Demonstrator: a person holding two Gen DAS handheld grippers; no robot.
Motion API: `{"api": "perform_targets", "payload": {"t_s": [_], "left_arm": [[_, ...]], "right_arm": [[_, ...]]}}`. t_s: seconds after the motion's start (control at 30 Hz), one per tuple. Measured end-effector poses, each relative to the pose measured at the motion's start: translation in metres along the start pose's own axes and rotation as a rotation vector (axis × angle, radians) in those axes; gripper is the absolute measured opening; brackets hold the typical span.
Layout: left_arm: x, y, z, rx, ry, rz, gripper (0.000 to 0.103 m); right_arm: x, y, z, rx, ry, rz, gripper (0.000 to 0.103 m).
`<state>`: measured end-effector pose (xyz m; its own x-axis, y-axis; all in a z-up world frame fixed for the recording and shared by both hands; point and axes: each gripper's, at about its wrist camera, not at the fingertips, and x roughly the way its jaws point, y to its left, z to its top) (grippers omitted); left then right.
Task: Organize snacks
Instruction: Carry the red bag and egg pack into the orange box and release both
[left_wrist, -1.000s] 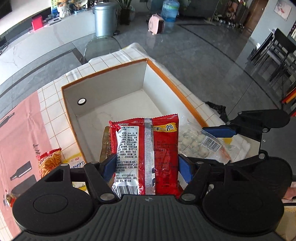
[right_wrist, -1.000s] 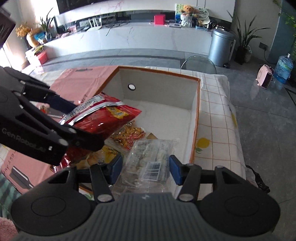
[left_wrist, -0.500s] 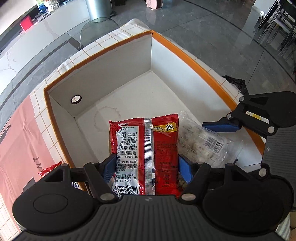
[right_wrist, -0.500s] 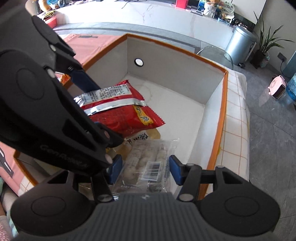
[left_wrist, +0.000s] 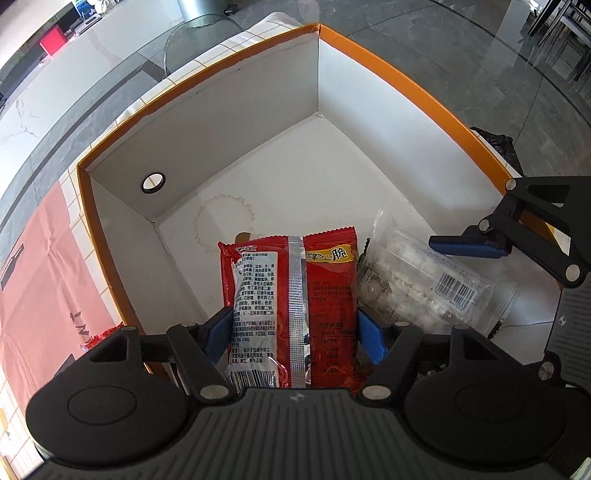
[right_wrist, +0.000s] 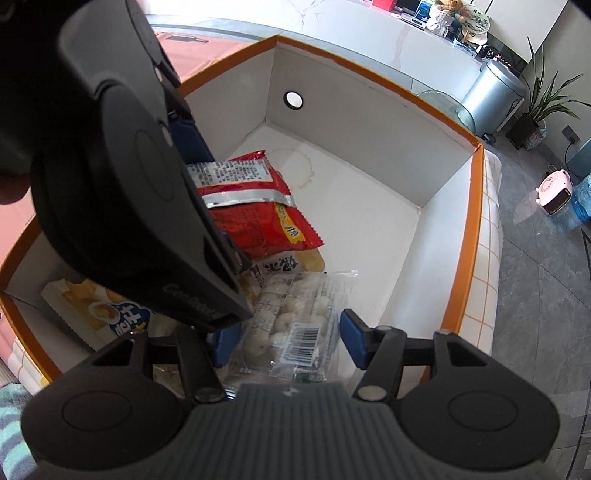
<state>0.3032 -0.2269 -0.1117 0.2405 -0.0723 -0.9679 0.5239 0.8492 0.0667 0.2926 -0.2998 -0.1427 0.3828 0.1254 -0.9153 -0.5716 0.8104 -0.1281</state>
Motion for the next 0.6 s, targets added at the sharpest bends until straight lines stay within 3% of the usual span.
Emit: {"api": "perform_targets", "payload": {"t_s": [0.27,0.6], "left_arm": [[-0.009,0.006,-0.002,-0.024,-0.043,-0.017,0.088],[-0.052,0.008,-0.018,-0.035,-0.103,-0.02,0.088]], "right_arm": [[-0.006,-0.008,0.008,0.026,0.009,-0.004,0.06],[-0.021,-0.007,0.012,0.097,0.023,0.003,0.063]]}}
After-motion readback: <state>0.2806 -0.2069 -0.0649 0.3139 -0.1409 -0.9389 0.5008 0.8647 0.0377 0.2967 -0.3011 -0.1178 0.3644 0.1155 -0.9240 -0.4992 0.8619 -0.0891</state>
